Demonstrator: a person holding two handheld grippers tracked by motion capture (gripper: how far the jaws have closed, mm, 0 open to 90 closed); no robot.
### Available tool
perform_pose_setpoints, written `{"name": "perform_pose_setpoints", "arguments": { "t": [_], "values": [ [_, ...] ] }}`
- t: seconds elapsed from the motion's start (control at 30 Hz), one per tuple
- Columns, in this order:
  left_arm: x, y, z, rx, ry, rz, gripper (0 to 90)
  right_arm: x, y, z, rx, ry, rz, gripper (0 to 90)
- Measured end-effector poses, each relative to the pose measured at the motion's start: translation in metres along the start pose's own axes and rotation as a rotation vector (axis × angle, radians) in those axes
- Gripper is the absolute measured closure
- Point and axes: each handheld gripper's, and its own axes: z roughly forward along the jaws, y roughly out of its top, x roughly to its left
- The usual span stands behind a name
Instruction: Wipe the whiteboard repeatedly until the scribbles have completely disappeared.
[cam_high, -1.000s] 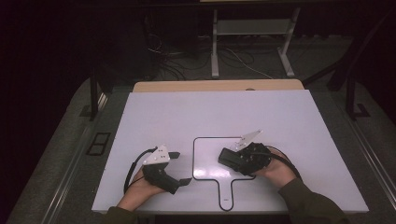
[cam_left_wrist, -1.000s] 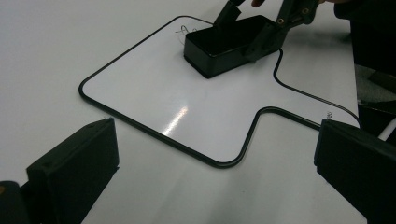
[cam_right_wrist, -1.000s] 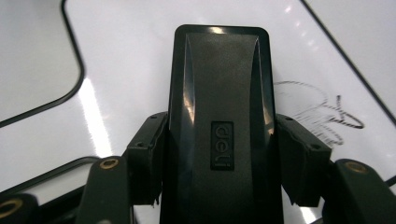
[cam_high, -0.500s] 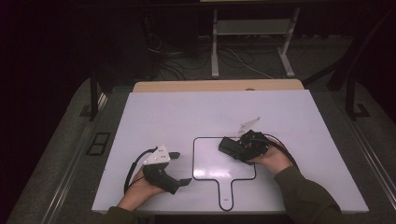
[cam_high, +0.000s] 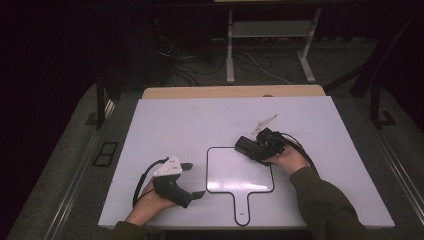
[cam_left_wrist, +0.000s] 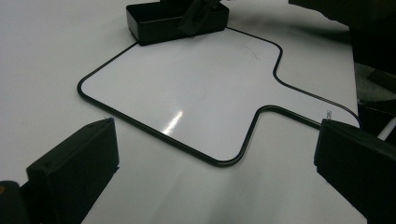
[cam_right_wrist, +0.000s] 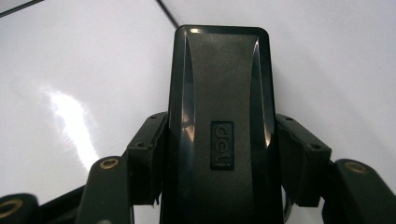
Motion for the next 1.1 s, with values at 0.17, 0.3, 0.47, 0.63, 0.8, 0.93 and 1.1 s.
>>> {"name": "perform_pose_setpoints", "arguments": {
  "t": [0.17,0.3,0.47,0.63,0.8,0.93,1.1],
  "values": [
    [0.0,0.0,0.0,-0.004,0.001,0.0,0.0,-0.004,0.0,0.001,-0.01,0.003,0.018,39.1],
    [0.0,0.0,0.0,-0.004,0.001,0.0,0.0,-0.001,-0.001,0.0,0.001,-0.007,0.006,39.1],
    [0.0,0.0,-0.001,-0.002,0.001,0.002,0.0,0.005,-0.004,-0.003,0.008,-0.008,-0.01,39.1],
    [0.0,0.0,0.0,-0.001,0.0,-0.001,0.0,0.011,-0.011,-0.007,0.007,0.003,-0.019,39.1],
    [0.0,0.0,0.0,0.001,0.001,-0.002,0.0,0.019,-0.018,-0.012,0.007,0.019,-0.032,39.1],
    [-0.001,0.0,0.0,-0.001,0.001,-0.003,0.0,0.028,-0.024,-0.016,0.009,0.034,-0.048,39.1],
    [-0.001,0.0,0.0,0.001,0.0,-0.004,0.0,0.04,-0.03,-0.021,0.015,0.041,-0.079,39.1]
  ]
}}
